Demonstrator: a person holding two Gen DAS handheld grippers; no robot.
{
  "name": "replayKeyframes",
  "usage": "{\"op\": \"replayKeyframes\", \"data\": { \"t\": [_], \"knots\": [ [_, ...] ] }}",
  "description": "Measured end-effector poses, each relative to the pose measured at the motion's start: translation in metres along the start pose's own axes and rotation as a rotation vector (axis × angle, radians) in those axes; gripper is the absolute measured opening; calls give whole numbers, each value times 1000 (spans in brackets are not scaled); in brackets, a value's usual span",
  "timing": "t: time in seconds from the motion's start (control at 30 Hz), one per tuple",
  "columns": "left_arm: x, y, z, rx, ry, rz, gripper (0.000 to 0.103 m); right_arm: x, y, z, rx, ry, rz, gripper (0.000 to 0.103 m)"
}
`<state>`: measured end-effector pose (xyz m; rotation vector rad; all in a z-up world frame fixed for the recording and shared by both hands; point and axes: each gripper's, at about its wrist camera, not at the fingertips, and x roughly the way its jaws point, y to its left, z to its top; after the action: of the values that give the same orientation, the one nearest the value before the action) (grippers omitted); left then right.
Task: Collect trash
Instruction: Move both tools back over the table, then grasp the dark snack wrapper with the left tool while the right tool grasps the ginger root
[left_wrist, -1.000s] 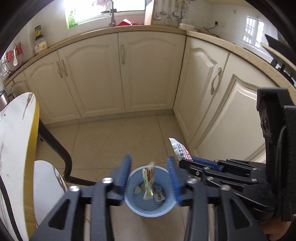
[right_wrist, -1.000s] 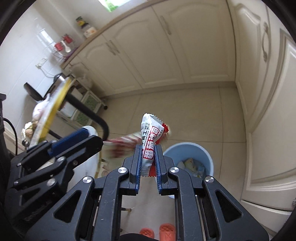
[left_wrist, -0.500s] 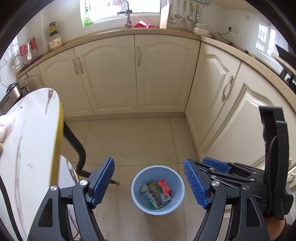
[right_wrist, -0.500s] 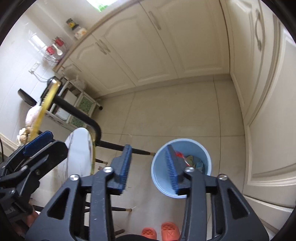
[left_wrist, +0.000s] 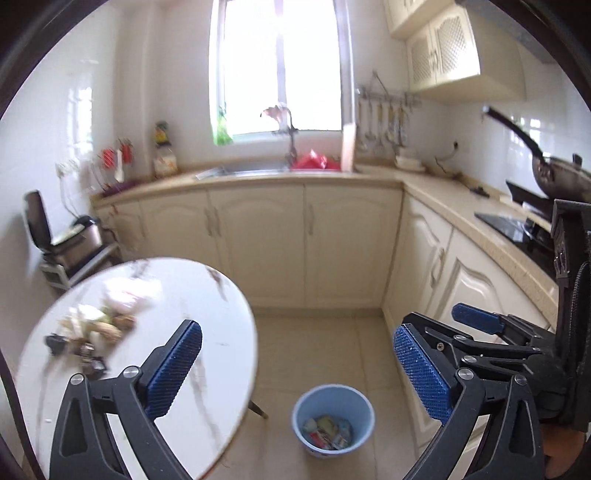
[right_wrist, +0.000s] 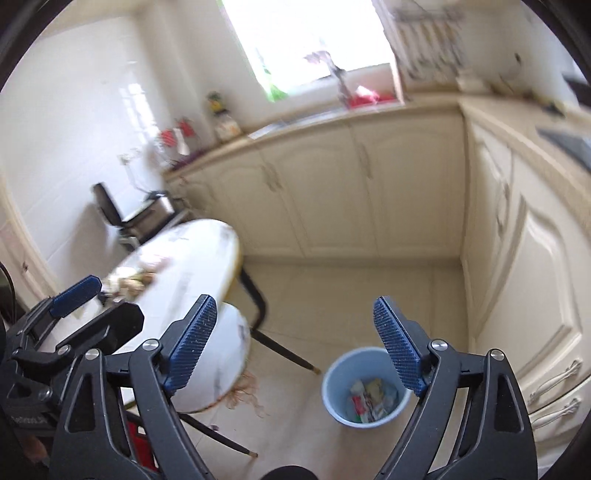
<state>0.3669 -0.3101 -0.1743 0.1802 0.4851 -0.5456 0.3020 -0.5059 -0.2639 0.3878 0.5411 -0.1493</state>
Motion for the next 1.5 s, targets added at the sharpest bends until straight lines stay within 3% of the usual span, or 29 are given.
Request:
{"op": "replayKeyframes", "data": {
  "t": [0.13, 0.27, 0.43, 0.73, 0.9, 1.07, 1.2, 1.27, 1.33, 1.4, 1.5],
  "knots": [
    [-50, 33, -15, -27, -41, 76, 102, -15, 51, 7, -74, -38, 45, 97],
    [-85, 67, -41, -91, -45, 143, 102, -3, 103, 9, -150, -14, 84, 98],
    [-90, 123, -65, -198, 13, 229, 102, 29, 163, -1, -227, 58, 117, 98],
    [-9, 208, -63, -343, 200, 327, 102, 139, 217, -19, -328, 254, 150, 98],
    [52, 247, -53, -397, 307, 299, 101, 198, 223, -19, -337, 320, 123, 98],
    [107, 276, -54, -448, 434, 283, 83, 232, 217, -12, -326, 354, 116, 98],
    [125, 289, -47, -429, 435, 317, 80, 249, 211, -7, -297, 362, 123, 98],
    [130, 290, -46, -397, 431, 337, 62, 256, 211, -5, -278, 372, 132, 98],
    [127, 294, -44, -375, 415, 301, 41, 261, 214, -4, -273, 378, 145, 98],
    [124, 296, -51, -367, 408, 276, 28, 263, 223, -3, -289, 377, 148, 98],
    [115, 309, -61, -392, 388, 227, 17, 264, 242, -4, -325, 376, 178, 97]
  ]
}}
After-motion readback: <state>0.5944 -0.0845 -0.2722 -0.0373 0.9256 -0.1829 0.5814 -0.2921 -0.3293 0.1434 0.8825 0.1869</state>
